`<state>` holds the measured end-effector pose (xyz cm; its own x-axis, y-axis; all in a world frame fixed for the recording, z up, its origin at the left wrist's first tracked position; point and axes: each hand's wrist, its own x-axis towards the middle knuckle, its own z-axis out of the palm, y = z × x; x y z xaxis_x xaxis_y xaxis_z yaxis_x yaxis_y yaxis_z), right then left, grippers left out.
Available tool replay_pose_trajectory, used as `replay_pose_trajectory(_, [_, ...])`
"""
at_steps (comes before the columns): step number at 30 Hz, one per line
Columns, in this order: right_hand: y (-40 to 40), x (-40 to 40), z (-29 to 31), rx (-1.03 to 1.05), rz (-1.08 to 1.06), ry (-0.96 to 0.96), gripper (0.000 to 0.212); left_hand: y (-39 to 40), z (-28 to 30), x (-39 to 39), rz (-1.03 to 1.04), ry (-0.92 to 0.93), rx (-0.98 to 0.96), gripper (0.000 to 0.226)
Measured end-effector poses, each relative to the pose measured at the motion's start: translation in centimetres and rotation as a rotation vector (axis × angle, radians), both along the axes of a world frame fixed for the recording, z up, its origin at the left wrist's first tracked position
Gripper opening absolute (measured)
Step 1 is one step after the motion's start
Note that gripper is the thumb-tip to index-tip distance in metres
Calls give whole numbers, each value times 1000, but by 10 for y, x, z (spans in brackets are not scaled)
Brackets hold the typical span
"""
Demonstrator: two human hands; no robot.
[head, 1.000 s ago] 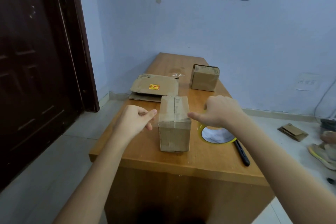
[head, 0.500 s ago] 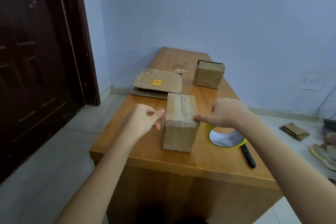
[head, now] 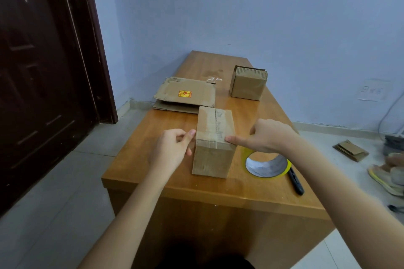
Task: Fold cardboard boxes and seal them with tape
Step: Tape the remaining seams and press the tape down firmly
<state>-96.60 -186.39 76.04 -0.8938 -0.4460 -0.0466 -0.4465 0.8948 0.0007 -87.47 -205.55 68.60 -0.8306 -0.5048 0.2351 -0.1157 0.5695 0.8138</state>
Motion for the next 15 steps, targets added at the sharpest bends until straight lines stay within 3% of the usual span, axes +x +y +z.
replay_pose_trajectory(6, [-1, 0, 3, 13, 9, -7, 78, 9, -3, 0, 71, -67, -119, 33])
replay_pose_trajectory(15, [-1, 1, -2, 0, 10, -32, 79, 25, -34, 10, -20, -131, 365, 45])
